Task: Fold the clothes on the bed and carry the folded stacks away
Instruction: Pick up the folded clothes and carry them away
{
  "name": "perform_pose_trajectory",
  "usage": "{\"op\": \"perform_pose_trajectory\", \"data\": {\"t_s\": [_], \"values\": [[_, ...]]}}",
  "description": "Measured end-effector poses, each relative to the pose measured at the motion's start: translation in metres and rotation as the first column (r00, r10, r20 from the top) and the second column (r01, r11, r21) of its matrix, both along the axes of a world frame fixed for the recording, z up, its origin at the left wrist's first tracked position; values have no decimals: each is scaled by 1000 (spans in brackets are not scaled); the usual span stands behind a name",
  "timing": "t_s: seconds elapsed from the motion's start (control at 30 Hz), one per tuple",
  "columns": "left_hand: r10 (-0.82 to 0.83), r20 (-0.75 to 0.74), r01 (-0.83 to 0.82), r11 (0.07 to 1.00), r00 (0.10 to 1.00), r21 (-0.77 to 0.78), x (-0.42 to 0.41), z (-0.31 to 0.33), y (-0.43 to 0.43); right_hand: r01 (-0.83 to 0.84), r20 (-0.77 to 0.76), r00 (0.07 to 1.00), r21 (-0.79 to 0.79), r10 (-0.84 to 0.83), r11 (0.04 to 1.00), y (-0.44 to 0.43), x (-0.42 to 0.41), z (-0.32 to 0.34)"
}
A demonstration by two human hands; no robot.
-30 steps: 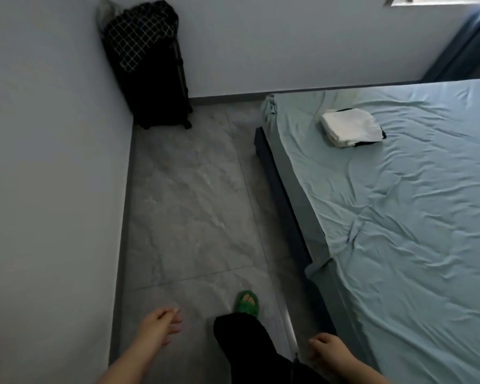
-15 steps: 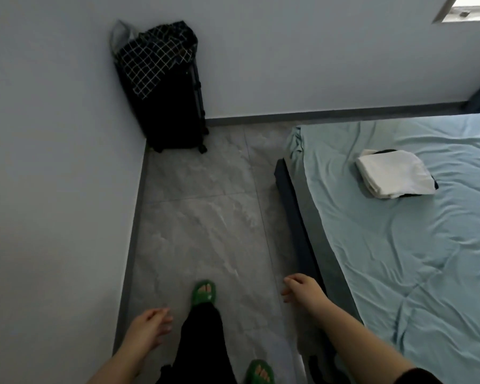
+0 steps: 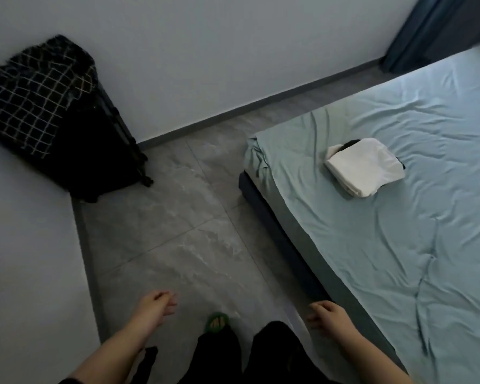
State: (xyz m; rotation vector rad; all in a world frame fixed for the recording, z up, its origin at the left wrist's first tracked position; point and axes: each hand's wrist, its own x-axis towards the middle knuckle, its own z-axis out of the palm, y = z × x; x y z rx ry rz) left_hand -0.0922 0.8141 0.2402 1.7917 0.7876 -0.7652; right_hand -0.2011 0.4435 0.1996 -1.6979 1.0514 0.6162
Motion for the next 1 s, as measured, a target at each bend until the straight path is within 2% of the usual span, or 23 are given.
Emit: {"op": "perform_pose_trajectory", "data": {"t_s": [0.2,0.23,0.33,0.47,0.63,0.8,1.0], "values": [[-91,30,93,994,995,-50,122,5,-68,249,-97,964,-12,-249,969,-29,18,-5],[-157,32,158,986,987,-54,173,-5,-108,299,-110,948,-2,-298,954,-55,42,-18],[-253,12,252,962,967,-101,221,-4,-148,282,-143,950,18,-276,959,-72,76,-23],[-275,-77,267,958,958,-101,224,-1,-164,236,-172,959,40,-226,971,-70,101,-19],[-318,-41,315,947,947,-64,302,-1,-227,221,-122,970,93,-209,971,-109,197,-15],[-417,-66,417,909,907,-17,368,-7,-276,323,-26,946,120,-323,939,-148,290,8],[-619,-126,618,785,776,-44,445,-26,-357,476,-46,879,135,-474,869,-188,351,18]]}}
